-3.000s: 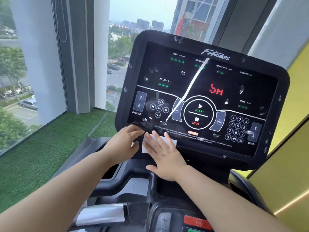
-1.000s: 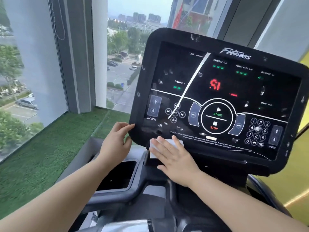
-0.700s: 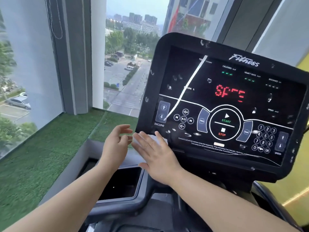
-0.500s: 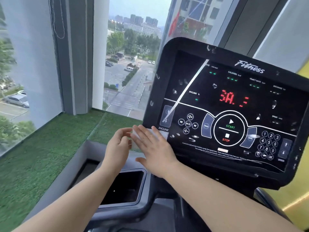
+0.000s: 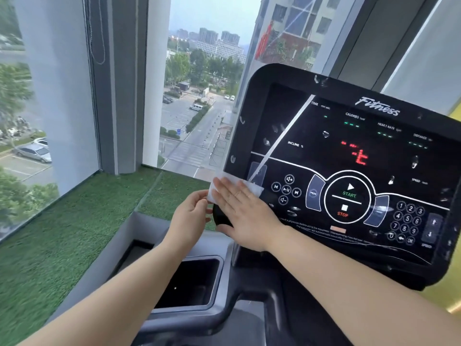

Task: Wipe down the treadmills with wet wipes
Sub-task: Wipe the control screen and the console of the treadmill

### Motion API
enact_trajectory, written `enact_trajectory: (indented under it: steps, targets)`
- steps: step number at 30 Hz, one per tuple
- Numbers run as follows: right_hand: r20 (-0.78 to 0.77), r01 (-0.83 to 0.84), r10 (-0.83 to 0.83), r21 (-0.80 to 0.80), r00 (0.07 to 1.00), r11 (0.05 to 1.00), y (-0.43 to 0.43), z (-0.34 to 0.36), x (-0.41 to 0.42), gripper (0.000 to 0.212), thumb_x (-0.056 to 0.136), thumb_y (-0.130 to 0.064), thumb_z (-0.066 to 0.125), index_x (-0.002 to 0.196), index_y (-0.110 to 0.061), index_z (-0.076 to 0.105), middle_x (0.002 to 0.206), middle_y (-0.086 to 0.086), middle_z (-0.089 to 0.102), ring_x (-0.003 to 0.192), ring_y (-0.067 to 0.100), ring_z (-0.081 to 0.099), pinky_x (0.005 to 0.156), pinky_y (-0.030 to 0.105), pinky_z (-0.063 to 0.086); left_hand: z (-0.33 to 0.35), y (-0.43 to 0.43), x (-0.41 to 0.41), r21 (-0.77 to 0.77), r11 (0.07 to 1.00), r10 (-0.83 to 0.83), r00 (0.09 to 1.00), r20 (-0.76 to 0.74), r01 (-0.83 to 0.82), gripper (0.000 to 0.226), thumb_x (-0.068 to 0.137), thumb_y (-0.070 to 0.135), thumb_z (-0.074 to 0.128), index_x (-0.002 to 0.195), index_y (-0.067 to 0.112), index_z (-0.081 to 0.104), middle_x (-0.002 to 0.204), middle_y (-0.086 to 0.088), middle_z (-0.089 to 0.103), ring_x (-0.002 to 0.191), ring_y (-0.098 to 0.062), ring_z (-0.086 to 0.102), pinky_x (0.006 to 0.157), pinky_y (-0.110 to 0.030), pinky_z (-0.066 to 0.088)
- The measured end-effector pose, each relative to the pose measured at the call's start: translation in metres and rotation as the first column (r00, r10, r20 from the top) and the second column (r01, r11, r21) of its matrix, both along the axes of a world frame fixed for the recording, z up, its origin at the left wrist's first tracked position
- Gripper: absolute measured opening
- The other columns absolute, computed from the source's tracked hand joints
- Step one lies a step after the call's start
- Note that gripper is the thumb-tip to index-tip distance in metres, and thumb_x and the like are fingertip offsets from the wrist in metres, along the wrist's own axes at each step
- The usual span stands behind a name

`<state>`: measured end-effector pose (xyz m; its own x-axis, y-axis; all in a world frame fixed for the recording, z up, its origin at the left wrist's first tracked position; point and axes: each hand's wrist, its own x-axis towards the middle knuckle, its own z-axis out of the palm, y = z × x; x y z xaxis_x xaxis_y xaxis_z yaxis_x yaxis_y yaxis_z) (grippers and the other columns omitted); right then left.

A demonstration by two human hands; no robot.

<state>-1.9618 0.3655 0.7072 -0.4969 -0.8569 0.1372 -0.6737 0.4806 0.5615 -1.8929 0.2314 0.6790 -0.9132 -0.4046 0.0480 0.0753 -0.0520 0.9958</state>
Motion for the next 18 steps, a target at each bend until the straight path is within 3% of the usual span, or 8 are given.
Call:
enact_trajectory:
  steps: [2,6,10,14,18]
  targets:
    - [0.000,-0.043,0.043,0.051,0.999,0.998,0.005,0.001,-0.002,0.071,0.091,-0.055,0.012,0.146,-0.010,0.017,0.155,0.010,0.006,0.145,0.022,0.003,0.116,0.040,0.007,0.001,-0.001,0.000,-0.006,1.000,0.003,1.000,0.008,-0.003,0.027,0.099,0.010,0.035,0.113,0.018,0.057,0.102,-0.004,0.064,0.092,-0.021,0.062,0.083,-0.034,0.051]
    - [0.007,-0.012,0.012,0.068,1.000,0.998,0.005,0.015,-0.006,0.069,0.091,-0.055,0.007,0.146,-0.014,0.008,0.153,0.005,-0.010,0.143,0.020,-0.009,0.116,0.038,-0.004,0.003,-0.001,-0.002,-0.018,1.000,0.006,1.000,0.011,-0.006,0.026,0.100,0.010,0.035,0.114,0.019,0.055,0.099,0.000,0.063,0.087,-0.017,0.061,0.082,-0.033,0.049]
    - [0.011,0.006,-0.008,0.092,1.000,0.996,0.003,0.016,0.001,0.076,0.083,-0.059,-0.012,0.142,-0.013,-0.023,0.143,0.004,-0.040,0.132,0.019,-0.040,0.108,0.038,-0.029,0.008,0.003,0.000,-0.040,0.999,0.013,1.000,0.016,-0.012,0.028,0.099,0.008,0.036,0.106,0.025,0.057,0.098,0.005,0.063,0.088,-0.014,0.060,0.088,-0.036,0.048]
    - [0.075,-0.002,-0.008,0.141,0.997,0.990,0.005,0.029,-0.001,0.070,0.089,-0.059,0.000,0.139,-0.019,-0.030,0.137,-0.003,-0.048,0.126,0.012,-0.046,0.107,0.035,-0.030,0.024,0.010,0.008,-0.142,0.990,0.020,1.000,-0.005,-0.021,0.043,0.095,0.001,0.036,0.081,0.035,0.057,0.078,0.018,0.065,0.081,-0.009,0.061,0.088,-0.037,0.048]
    - [0.030,0.065,-0.067,0.069,0.997,0.996,0.001,0.048,-0.004,0.070,0.093,-0.058,0.007,0.137,-0.017,-0.029,0.144,0.000,-0.040,0.131,0.015,-0.041,0.110,0.035,-0.026,0.040,0.017,0.008,-0.140,0.989,0.048,0.999,-0.018,-0.050,0.046,0.095,-0.001,0.035,0.073,0.035,0.053,0.079,0.016,0.058,0.078,-0.009,0.057,0.089,-0.037,0.046]
